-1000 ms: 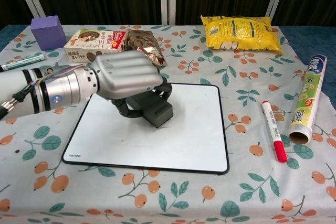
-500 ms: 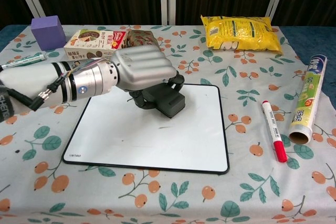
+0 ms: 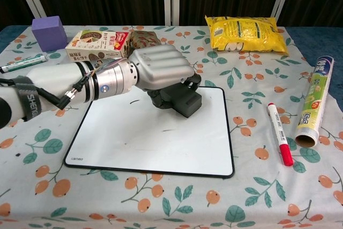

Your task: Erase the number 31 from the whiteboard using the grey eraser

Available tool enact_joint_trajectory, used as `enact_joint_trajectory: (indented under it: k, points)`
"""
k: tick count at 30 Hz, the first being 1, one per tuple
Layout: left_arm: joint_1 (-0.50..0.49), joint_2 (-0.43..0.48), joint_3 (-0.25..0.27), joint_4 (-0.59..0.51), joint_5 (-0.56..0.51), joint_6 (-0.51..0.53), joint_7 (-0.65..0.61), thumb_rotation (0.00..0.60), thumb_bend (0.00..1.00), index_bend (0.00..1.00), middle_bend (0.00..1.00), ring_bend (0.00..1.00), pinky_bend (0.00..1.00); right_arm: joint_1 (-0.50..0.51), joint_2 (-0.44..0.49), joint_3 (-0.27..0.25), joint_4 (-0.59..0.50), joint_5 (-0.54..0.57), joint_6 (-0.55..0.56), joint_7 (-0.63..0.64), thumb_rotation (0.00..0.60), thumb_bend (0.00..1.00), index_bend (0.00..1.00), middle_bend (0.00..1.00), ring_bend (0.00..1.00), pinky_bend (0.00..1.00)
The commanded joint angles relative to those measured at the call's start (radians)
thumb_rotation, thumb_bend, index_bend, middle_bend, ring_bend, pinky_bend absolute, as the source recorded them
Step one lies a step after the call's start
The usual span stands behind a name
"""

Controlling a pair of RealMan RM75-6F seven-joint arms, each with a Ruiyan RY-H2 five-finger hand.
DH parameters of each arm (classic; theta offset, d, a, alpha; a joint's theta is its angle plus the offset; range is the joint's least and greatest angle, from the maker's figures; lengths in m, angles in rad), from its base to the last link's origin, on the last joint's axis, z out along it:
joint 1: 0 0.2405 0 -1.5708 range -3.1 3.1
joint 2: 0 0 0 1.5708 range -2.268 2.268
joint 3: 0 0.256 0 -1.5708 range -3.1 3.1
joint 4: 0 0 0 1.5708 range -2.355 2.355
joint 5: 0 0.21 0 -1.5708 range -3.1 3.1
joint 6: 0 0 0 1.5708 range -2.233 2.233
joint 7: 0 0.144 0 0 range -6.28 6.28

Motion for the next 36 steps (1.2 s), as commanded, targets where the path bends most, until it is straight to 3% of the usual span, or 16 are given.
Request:
enact_joint_trajectory:
  k: [1, 13, 30, 36]
  points:
    - [-0.003, -0.003, 0.005, 0.006, 0.003, 0.003, -0.006, 0.600, 0.42, 0.67, 0.58, 0.48, 0.58, -0.002, -0.002, 0.000, 0.005, 0.004, -0.002, 0.005, 0.600, 0.24, 0.00, 0.00, 0.00, 0.00]
    - [0.033, 0.059, 0.061, -0.057, 0.001, 0.022, 0.035, 0.600, 0.42, 0.67, 0.58, 0.48, 0.58, 0.002, -0.007, 0.000, 0.012, -0.003, -0.005, 0.011, 0.600, 0.24, 0.00, 0.00, 0.00, 0.00]
    - [0.120, 0.256, 0.177, -0.299, 0.052, 0.079, 0.083, 0.600, 0.42, 0.67, 0.58, 0.48, 0.58, 0.010, -0.019, -0.003, -0.001, -0.015, -0.010, -0.016, 0.600, 0.24, 0.00, 0.00, 0.00, 0.00]
    - [0.134, 0.304, 0.190, -0.371, 0.074, 0.095, 0.088, 0.600, 0.42, 0.67, 0.58, 0.48, 0.58, 0.008, -0.019, -0.002, 0.006, -0.011, -0.010, -0.006, 0.600, 0.24, 0.00, 0.00, 0.00, 0.00]
